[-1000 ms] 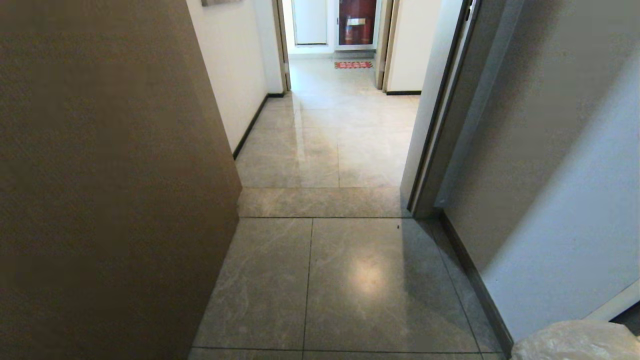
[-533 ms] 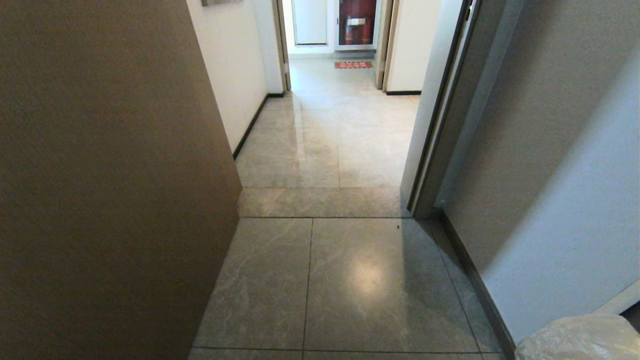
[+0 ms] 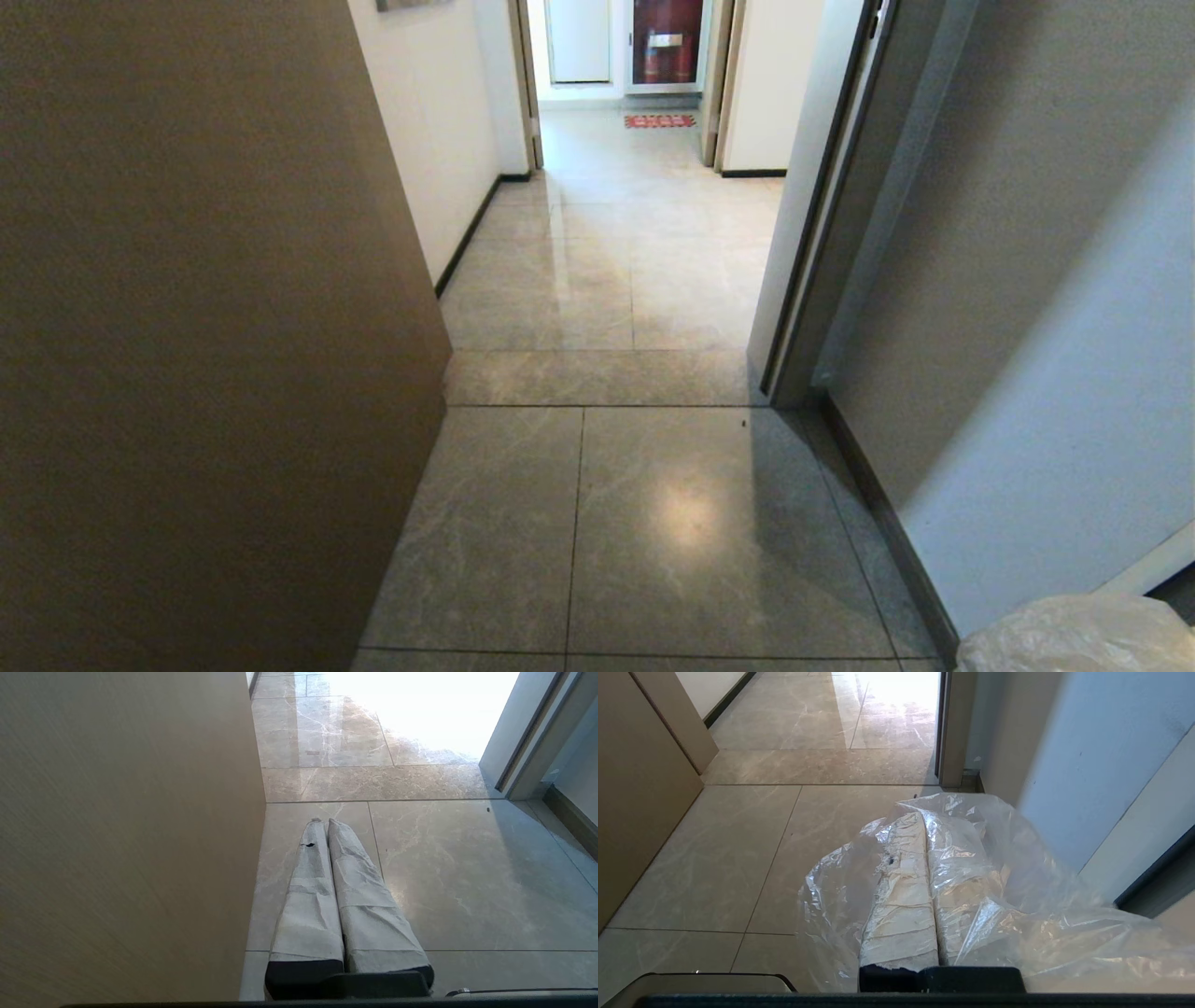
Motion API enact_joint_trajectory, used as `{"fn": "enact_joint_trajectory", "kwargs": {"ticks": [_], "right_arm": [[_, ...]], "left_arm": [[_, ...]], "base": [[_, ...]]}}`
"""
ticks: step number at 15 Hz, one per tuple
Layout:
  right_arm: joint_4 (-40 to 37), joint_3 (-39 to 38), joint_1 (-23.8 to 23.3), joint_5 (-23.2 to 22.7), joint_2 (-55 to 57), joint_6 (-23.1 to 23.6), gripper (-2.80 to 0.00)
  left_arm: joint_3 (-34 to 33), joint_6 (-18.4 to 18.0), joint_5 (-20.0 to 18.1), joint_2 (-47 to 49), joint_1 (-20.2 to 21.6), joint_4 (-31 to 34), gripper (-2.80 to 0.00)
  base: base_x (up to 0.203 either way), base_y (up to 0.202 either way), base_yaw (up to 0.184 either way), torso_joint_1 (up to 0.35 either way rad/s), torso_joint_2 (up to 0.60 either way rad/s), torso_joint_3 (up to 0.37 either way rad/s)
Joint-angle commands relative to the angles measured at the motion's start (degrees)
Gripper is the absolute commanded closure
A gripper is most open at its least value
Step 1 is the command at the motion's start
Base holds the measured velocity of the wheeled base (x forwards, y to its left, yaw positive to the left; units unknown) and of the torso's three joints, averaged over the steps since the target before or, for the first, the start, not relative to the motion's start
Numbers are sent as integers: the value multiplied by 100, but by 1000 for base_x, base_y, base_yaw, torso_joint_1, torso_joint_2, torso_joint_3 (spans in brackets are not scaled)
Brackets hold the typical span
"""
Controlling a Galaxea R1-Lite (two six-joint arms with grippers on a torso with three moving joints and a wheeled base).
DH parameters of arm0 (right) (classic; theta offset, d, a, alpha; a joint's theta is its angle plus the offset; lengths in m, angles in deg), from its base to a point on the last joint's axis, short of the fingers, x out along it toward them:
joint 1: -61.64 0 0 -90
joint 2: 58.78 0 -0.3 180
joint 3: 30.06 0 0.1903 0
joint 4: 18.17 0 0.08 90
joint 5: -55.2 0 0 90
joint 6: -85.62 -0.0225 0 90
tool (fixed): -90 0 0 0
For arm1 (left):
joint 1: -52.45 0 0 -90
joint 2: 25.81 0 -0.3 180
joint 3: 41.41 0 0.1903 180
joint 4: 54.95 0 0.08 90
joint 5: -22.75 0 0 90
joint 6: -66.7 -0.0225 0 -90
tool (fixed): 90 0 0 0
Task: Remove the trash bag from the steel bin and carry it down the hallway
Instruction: Put the trash bag at the door
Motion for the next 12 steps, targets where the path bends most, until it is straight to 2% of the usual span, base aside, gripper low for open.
{"fn": "enact_joint_trajectory", "kwargs": {"ticks": [1, 12], "right_arm": [[2, 0, -4, 2, 5, 2, 0], [2, 0, -5, 2, 5, 2, 0]], "left_arm": [[-62, 14, -1, 0, 0, 0, 0], [-62, -30, 8, 0, 0, 8, 0]], "base": [[0, 0, 0, 0, 0, 0], [0, 0, 0, 0, 0, 0]]}}
